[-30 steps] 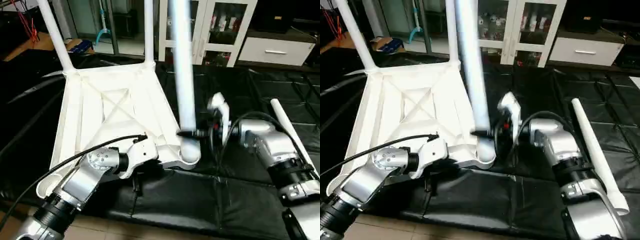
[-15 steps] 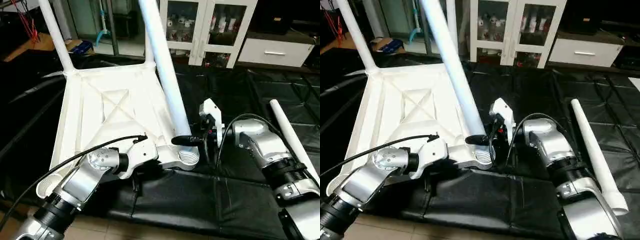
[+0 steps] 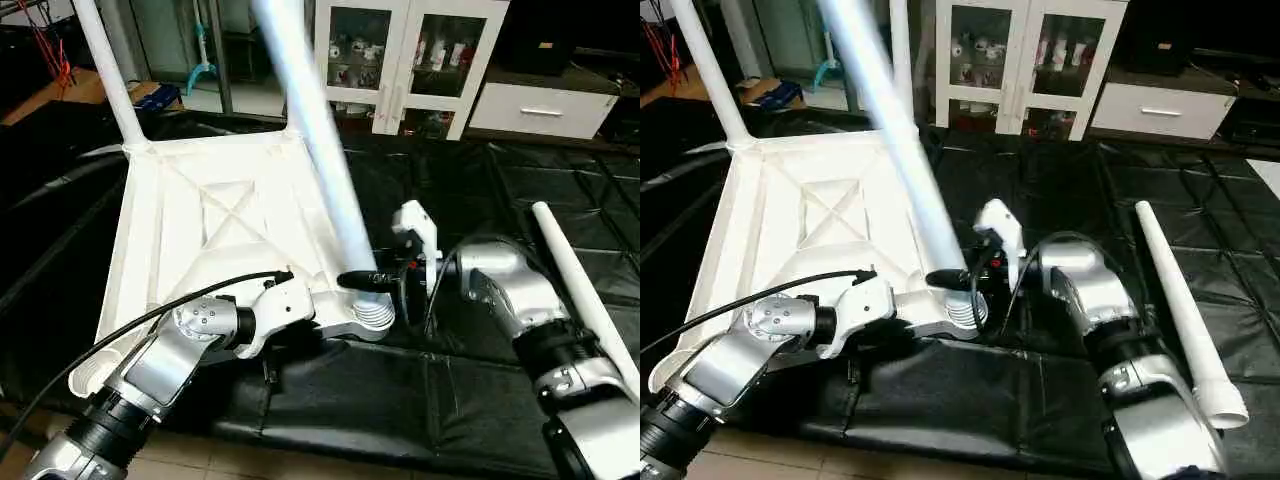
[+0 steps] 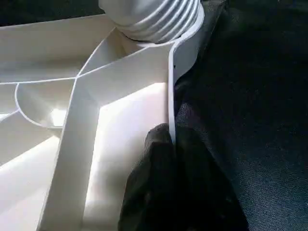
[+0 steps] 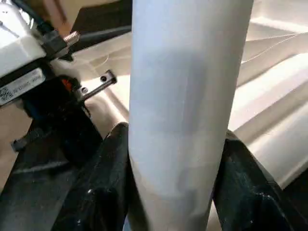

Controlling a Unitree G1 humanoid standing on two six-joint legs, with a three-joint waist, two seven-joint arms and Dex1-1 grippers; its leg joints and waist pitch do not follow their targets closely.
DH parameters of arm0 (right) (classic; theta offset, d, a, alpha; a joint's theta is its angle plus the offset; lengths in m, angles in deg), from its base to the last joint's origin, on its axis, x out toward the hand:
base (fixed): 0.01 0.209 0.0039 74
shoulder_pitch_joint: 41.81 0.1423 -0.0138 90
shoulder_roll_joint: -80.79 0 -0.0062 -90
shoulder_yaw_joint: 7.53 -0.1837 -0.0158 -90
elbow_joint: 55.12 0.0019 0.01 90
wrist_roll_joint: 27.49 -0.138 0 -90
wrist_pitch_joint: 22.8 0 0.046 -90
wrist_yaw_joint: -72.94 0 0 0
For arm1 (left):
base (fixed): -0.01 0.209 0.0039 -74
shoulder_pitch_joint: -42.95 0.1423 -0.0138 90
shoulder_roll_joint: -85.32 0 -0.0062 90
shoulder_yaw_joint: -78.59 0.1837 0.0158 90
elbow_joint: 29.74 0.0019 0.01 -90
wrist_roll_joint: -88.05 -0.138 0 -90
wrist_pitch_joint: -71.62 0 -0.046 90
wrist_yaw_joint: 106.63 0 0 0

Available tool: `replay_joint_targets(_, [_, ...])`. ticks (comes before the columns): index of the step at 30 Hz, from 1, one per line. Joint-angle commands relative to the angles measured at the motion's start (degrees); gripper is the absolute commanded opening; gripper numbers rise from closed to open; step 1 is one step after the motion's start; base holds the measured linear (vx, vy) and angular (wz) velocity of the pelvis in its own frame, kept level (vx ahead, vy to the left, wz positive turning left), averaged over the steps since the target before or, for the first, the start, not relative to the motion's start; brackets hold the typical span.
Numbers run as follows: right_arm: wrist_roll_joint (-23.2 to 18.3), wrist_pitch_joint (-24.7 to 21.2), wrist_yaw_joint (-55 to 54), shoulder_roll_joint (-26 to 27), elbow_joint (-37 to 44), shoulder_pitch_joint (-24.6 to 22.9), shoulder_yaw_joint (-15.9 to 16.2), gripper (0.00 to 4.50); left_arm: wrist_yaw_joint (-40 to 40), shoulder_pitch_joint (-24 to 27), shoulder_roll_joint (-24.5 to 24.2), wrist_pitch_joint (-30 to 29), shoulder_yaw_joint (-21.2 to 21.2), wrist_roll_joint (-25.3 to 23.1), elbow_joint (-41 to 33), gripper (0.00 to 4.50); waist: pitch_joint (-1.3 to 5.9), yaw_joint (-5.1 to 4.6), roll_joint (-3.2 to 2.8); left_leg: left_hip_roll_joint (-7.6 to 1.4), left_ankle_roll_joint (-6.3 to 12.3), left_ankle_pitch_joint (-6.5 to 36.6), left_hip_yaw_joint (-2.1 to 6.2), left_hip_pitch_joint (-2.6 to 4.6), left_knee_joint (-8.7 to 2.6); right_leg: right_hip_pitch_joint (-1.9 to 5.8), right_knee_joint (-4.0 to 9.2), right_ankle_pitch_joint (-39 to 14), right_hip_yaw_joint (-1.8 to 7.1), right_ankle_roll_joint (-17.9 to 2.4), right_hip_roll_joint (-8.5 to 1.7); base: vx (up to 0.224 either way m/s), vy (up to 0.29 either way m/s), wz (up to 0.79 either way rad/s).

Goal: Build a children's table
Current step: Insert table leg to table base

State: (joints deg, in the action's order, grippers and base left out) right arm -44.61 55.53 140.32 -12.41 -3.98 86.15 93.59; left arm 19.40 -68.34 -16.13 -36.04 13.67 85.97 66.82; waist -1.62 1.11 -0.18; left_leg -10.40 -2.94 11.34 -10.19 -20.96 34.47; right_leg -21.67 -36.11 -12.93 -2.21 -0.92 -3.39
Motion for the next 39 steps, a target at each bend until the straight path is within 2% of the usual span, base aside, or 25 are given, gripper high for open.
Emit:
replay_joint_targets(1, [1.87,-0.5,-3.51,-1.51,-2.83,-2.31,-0.92,1.84,-0.31,1.21,-1.33,-1.29,0.82,-1.65,1.39,0.01,2.56,0.12,-0.53,-2.88,1.57,11.12,1.01,0.63,-4.13,2.12,4.25,-2.39,2.3,-15.41,-4.2,0.0,0.0,0.0])
replay_joint_targets(9, [0.95,0.31,-5.78,-1.09,-1.54,-6.08,-4.11,1.84,-0.34,1.2,-1.12,-1.2,1.06,-1.77,1.41,0.01,2.56,0.1,-0.58,-2.93,1.57,11.41,1.03,0.65,-4.23,2.06,4.39,-2.59,2.32,-15.14,-4.25,0.0,0.0,0.0])
replay_joint_targets(13, [0.16,1.15,-7.1,-0.85,-0.63,-7.91,-5.26,1.84,-0.29,1.17,-1.14,-1.13,1.05,-1.81,1.42,0.01,2.4,0.04,-0.59,-2.92,1.12,13.16,1.08,0.7,-4.44,1.95,4.64,-4.89,2.32,-14.76,-4.22,0.0,0.0,0.0])
replay_joint_targets(16, [-0.88,1.85,-8.96,-0.04,1.72,-10.99,-7.15,1.84,-0.16,1.27,-1.2,-1.05,0.94,-1.77,1.35,0.01,2.34,0.09,-0.59,-2.96,0.65,14.07,1.15,0.74,-4.61,1.93,4.85,-6.47,2.4,-13.95,-4.24,0.0,0.0,0.0])
replay_joint_targets(19, [-1.88,2.25,-10.1,0.81,3.17,-12.86,-8.55,1.84,-0.15,1.34,-1.22,-1.09,0.94,-1.74,1.26,0.01,2.18,-0.08,-0.76,-2.99,0.19,15.86,1.25,0.84,-4.86,1.75,5.07,-8.2,2.39,-13.63,-4.26,0.0,0.0,0.0])
replay_joint_targets(20, [-3.05,2.79,-11.61,1.82,3.87,-14.15,-10.0,1.84,-0.18,1.34,-1.22,-1.07,0.99,-1.73,1.25,0.01,2.13,-0.08,-0.92,-2.99,-0.02,16.63,1.24,0.92,-4.92,1.61,5.23,-9.08,2.47,-13.35,-4.29,0.0,0.0,0.0])
replay_joint_targets(22, [-3.56,3.68,-12.82,2.44,3.68,-14.91,-10.85,1.84,-0.19,1.28,-1.2,-1.04,1.05,-1.74,1.29,0.01,2.18,-0.25,-0.78,-2.98,-0.27,17.15,1.35,0.9,-5.02,1.65,5.25,-9.59,2.42,-13.16,-4.23,0.0,0.0,0.0])
replay_joint_targets(27, [-2.82,5.63,-13.97,3.12,6.18,-18.64,-10.54,1.84,-0.19,1.33,-1.32,-0.94,1.19,-1.74,1.21,0.01,1.83,-0.48,-0.91,-2.96,-0.78,20.11,1.44,1.02,-5.31,1.35,5.9,-14.5,2.53,-11.6,-4.36,0.0,0.0,0.0])
replay_joint_targets(29, [-1.89,7.38,-14.51,3.3,7.55,-20.03,-10.11,1.84,-0.26,1.36,-1.39,-0.94,1.24,-1.79,1.16,0.01,1.97,-0.56,-0.95,-3.02,-0.66,19.5,1.51,1.1,-5.48,1.42,5.88,-13.3,2.48,-11.53,-4.29,0.0,0.0,0.0])
replay_joint_targets(30, [-1.45,8.17,-14.7,3.25,7.97,-20.45,-9.85,1.84,-0.27,1.38,-1.4,-0.97,1.26,-1.79,1.12,0.01,2.16,-0.55,-1.07,-3.03,-0.41,18.08,1.5,1.02,-5.49,1.63,5.74,-11.02,2.46,-11.86,-4.31,0.0,0.0,0.0])
replay_joint_targets(32, [0.52,11.26,-15.28,3.07,8.68,-21.34,-8.97,1.84,-0.27,1.43,-1.38,-0.99,1.3,-1.83,1.06,0.01,2.16,-0.6,-1.05,-3.04,0.02,16.62,1.43,0.88,-5.52,1.74,5.61,-8.21,2.4,-12.32,-4.21,0.0,0.0,0.0])
replay_joint_targets(34, [2.11,13.87,-15.33,2.82,8.83,-21.79,-8.13,1.84,-0.25,1.46,-1.34,-1.0,1.35,-1.85,1.03,0.01,2.09,-0.64,-1.11,-3.01,0.13,16.57,1.36,0.89,-5.53,1.68,5.62,-7.55,2.36,-12.61,-4.22,0.0,0.0,0.0])
replay_joint_targets(35, [2.85,15.62,-15.36,2.8,8.91,-22.11,-7.74,1.84,-0.23,1.45,-1.28,-1.02,1.4,-1.86,1.0,0.01,1.99,-0.63,-1.1,-3.04,0.0,17.85,1.36,0.95,-5.61,1.61,5.77,-9.19,2.39,-12.46,-4.3,0.0,0.0,0.0])
replay_joint_targets(36, [2.87,16.15,-15.43,2.87,9.02,-22.33,-7.69,1.84,-0.2,1.44,-1.22,-1.08,1.43,-1.86,0.95,0.01,1.9,-0.74,-0.95,-3.0,-0.07,18.6,1.38,0.94,-5.66,1.58,5.86,-10.44,2.38,-12.27,-4.24,0.0,0.0,0.0])
replay_joint_targets(39, [3.05,17.26,-16.08,2.9,9.48,-23.22,-7.19,1.84,-0.08,1.39,-1.13,-1.14,1.48,-1.88,0.93,0.01,1.74,-0.8,-1.01,-3.07,-0.47,20.95,1.55,1.1,-5.86,1.36,6.24,-14.8,2.51,-11.19,-4.34,0.0,0.0,0.0])
